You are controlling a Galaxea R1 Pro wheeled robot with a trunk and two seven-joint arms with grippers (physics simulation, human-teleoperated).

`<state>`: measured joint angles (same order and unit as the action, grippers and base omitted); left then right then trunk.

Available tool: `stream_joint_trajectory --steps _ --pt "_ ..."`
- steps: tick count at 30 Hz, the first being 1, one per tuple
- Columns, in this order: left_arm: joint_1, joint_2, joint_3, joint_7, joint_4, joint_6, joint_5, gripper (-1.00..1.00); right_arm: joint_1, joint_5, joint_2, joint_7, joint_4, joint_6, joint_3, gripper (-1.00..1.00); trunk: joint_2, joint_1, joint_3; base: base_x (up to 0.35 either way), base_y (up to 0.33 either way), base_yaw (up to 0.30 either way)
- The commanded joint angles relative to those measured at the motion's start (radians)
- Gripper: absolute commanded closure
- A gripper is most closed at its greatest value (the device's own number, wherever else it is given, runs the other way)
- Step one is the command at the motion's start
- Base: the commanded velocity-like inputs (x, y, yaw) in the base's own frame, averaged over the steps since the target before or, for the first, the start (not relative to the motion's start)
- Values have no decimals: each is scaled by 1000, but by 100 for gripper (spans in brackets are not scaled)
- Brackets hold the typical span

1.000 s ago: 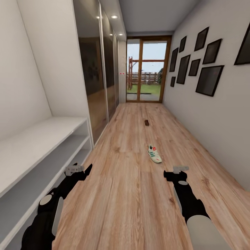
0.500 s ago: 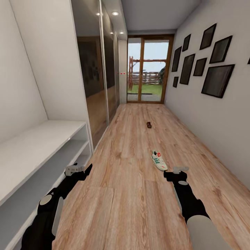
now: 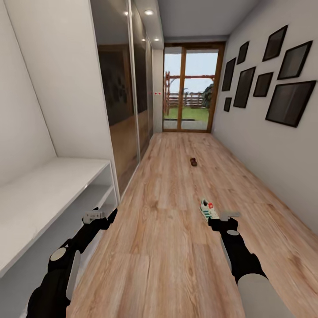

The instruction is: Pick up the two gym shoes and the two sandals from the corridor floor and place them onto the hallstand (shoe rack) in the corridor, making sure they are on the rack and not on the floor. Arrange them so the two gym shoes are next to each other and the two sandals are next to each other.

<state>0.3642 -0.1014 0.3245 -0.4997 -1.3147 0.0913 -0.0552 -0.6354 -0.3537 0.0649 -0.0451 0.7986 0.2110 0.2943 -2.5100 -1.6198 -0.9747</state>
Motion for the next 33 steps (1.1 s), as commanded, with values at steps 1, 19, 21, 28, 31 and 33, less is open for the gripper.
stream_joint_trajectory --steps 1,19,21,28,31,33 --pt "1 -1 4 -8 -1 5 -5 -100 -1 -8 1 1 2 5 3 -100 0 0 -1 340 121 0" --pt "0 -1 4 -9 -1 5 -5 -100 -1 -8 1 1 2 5 2 -100 0 0 -1 318 93 -140" --pt "0 -1 4 -9 -1 5 -5 -100 -1 -8 1 1 2 6 2 -100 0 0 -1 79 8 -15" --pt "-1 -1 3 -9 -1 5 -5 -100 -1 -8 1 1 2 5 2 -100 0 0 -1 33 2 -4" --pt "-1 -1 3 -8 -1 5 -5 -100 -1 -8 1 1 2 5 2 -100 0 0 -1 210 0 -1" --pt "-1 -1 2 -9 -1 5 -5 -100 -1 -8 1 1 2 5 2 -100 0 0 -1 283 0 0"
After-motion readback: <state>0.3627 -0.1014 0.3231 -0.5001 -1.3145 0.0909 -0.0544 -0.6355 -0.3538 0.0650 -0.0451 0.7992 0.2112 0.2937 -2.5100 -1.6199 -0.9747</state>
